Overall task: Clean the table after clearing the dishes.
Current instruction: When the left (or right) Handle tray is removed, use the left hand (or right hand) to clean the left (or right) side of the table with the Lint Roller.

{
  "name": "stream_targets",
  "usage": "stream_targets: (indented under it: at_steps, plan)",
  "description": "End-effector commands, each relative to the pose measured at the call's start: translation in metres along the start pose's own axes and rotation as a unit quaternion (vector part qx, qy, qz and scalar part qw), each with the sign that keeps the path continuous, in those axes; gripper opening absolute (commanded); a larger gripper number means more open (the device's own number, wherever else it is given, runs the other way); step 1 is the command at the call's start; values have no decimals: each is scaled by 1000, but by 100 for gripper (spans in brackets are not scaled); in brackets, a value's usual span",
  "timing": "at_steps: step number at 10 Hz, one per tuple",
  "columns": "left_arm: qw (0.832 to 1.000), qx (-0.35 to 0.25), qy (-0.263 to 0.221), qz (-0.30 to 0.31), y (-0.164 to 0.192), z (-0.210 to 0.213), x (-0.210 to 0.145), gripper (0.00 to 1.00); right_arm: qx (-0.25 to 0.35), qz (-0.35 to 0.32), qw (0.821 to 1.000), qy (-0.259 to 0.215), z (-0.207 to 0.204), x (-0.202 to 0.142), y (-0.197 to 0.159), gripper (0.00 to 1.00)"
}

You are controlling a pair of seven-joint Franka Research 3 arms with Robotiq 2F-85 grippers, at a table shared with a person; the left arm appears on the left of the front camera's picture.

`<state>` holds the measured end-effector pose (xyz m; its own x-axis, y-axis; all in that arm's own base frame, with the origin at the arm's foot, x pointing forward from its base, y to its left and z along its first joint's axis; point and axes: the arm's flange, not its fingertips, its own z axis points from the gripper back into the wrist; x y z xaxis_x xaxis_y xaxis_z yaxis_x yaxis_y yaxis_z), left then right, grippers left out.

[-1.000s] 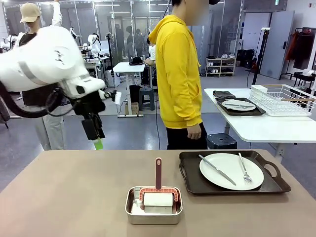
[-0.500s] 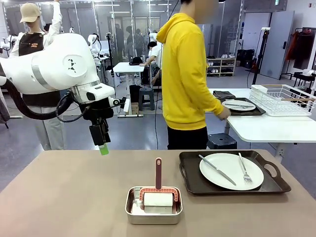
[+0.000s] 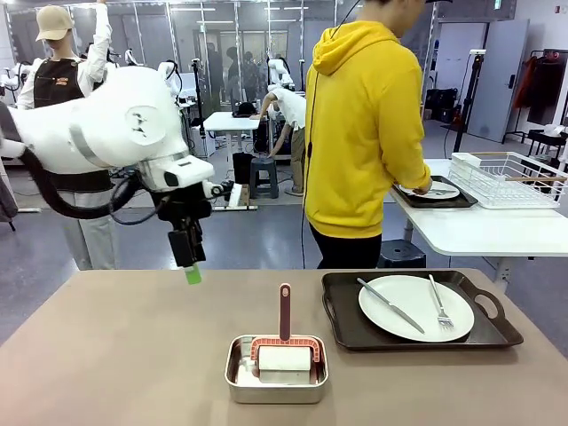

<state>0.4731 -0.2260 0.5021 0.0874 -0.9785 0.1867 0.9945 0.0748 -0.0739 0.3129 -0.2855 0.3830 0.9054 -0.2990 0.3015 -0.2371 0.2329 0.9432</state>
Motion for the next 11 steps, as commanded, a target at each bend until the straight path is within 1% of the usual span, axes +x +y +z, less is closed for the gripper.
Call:
stream_targets:
  at_steps: [1,2,4,5,7,9,11]
  plan:
    - [998,-4,22,-51,34,-17,44,100,1,2,1000,2,1,-3,3,100]
    - [998,-7,30,-58,47,-24,63,100,1,2,1000,2,1,-3,3,100]
    - [995,-32,65,-62,73,-29,91,100,1,2,1000,2,1,-3,3,100]
    - [993,-54,76,-67,89,-38,102,100,1,2,1000,2,1,-3,3,100]
    - [988,-96,81,-84,108,-55,127,100,1,2,1000,2,1,-3,3,100]
    - [986,-116,80,-94,107,-62,136,100,1,2,1000,2,1,-3,3,100]
    - [987,-123,71,-80,96,-74,137,100,1,2,1000,2,1,-3,3,100]
